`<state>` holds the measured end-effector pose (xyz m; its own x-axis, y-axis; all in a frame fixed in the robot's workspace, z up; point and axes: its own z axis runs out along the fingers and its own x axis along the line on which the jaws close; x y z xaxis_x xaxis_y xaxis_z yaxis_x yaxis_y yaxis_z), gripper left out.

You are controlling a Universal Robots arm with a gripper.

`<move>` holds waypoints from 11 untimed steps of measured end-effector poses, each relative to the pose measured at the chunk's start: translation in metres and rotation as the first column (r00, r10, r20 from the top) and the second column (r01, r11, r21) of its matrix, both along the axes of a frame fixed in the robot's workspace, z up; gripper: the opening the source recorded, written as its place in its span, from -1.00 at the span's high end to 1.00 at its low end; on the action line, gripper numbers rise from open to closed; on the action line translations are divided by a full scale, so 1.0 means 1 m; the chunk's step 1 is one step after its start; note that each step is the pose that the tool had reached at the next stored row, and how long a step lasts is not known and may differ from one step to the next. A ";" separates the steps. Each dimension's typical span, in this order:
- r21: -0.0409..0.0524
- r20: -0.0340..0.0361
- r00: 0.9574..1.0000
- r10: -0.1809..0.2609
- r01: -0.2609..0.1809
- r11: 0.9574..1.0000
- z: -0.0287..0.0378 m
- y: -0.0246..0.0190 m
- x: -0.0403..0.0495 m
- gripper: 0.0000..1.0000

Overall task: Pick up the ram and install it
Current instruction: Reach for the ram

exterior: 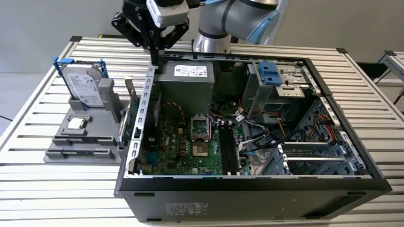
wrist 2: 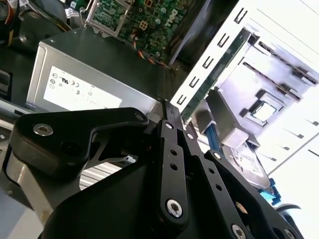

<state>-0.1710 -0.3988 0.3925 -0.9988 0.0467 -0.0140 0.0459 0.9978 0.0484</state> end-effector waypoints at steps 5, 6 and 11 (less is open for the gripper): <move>0.000 0.000 1.000 0.005 -0.005 1.000 -0.0001 0.0000 -0.0061 1.00; 0.000 0.000 1.000 0.006 -0.006 1.000 -0.0001 0.0000 -0.0073 1.00; 0.000 0.000 1.000 0.010 -0.010 1.000 -0.0001 0.0000 -0.0137 1.00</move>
<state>-0.1847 -0.3988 0.3923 -0.9992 0.0363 -0.0140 0.0356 0.9982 0.0484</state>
